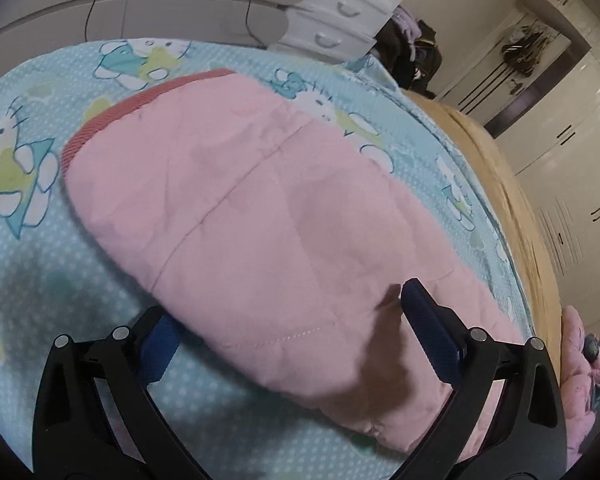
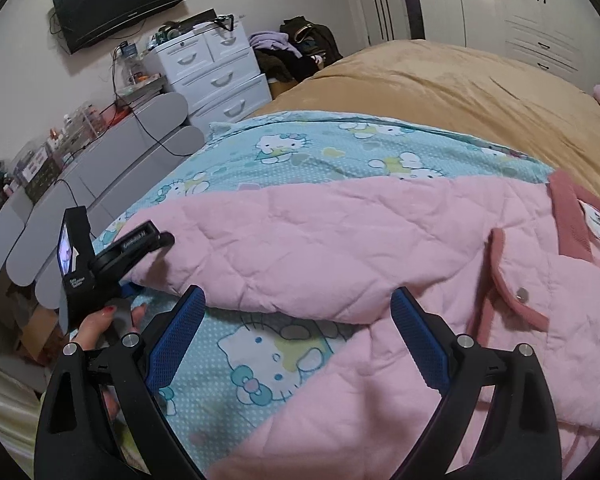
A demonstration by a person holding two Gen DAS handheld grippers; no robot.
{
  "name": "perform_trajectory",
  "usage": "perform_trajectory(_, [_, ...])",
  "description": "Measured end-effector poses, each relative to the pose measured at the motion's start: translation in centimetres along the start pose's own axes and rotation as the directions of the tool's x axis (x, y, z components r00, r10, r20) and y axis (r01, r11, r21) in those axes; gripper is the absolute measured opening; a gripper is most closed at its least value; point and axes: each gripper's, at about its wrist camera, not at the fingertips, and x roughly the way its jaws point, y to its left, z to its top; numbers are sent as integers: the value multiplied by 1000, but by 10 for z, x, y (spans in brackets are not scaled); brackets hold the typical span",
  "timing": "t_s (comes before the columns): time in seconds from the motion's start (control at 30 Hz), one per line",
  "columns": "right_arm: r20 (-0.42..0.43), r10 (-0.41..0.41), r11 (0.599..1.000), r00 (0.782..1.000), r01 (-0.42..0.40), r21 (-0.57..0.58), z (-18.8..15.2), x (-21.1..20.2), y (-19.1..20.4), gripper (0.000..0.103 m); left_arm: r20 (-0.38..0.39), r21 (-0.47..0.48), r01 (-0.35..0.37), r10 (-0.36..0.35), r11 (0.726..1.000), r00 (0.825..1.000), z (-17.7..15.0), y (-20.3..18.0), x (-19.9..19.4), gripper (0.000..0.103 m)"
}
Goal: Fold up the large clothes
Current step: 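Grasp the other sleeve cuff with the left tool, then lift the held sleeve with the left tool toward the jacket body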
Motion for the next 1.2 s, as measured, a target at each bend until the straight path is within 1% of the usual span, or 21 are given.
perform_trajectory(0.03, [3,-3,1000,1000,3,-1,-1,-4,-2,93,14,13,2,-2,1000,1000,0,-1,-1,87])
perform_trajectory(0.1, [11,-14,1000,1000,14,-1,-3,-13,-8,93,40,22,3,-4,1000,999,1,-3,-4,46])
perform_trajectory(0.13, [19,-21,1000,1000,21,2,-4,-18,-11,93,58,24,25,-26,999,998,2,-3,-8,41])
perform_trajectory(0.2, [32,-33,999,999,32,20,-7,-29,-21,93,73,32,61,-63,998,995,5,-7,-12,26])
perform_trajectory(0.23, [39,-37,999,999,36,30,-9,-35,-25,93,85,41,82,-86,996,993,6,-9,-18,23])
perform_trajectory(0.27, [44,-40,999,998,38,37,-10,-39,-29,93,94,48,101,-105,994,990,7,-12,-24,17])
perform_trajectory(0.33, [54,-58,997,997,55,57,-15,-52,-41,93,126,74,141,-149,987,981,10,-22,-41,15])
perform_trajectory(0.4, [63,-79,994,995,74,76,-19,-63,-52,93,152,104,166,-181,981,972,11,-32,-57,14])
perform_trajectory(0.47, [76,-103,990,992,94,106,-23,-77,-66,93,181,129,201,-223,971,958,12,-42,-75,14])
perform_trajectory(0.57, [92,-135,984,987,122,130,-30,-95,-83,93,224,185,243,-281,952,933,14,-62,-103,13])
perform_trajectory(0.67, [105,-165,976,981,147,162,-37,-113,-101,93,257,238,271,-330,933,908,10,-84,-130,13])
perform_trajectory(0.73, [116,-185,970,976,162,182,-40,-124,-112,93,265,270,307,-377,913,887,3,-99,-146,13])
perform_trajectory(0.83, [130,-219,956,967,187,225,-47,-141,-130,93,266,318,351,-438,881,859,-6,-121,-162,13])
perform_trajectory(0.93, [139,-245,944,959,204,260,-53,-155,-146,93,242,381,414,-521,827,819,-21,-147,-182,13])
perform_trajectory(0.97, [143,-259,939,955,214,270,-56,-161,-153,93,221,396,454,-563,798,797,-26,-154,-186,13])
perform_trajectory(1.0, [146,-267,935,952,220,277,-57,-165,-156,93,211,405,469,-580,784,787,-29,-160,-188,12])
perform_trajectory(1.07, [157,-285,928,946,230,294,-61,-176,-166,93,196,438,479,-601,761,775,-41,-175,-193,12])
perform_trajectory(1.2, [164,-316,910,934,250,330,-70,-191,-184,93,136,459,536,-652,708,746,-58,-195,-199,12])
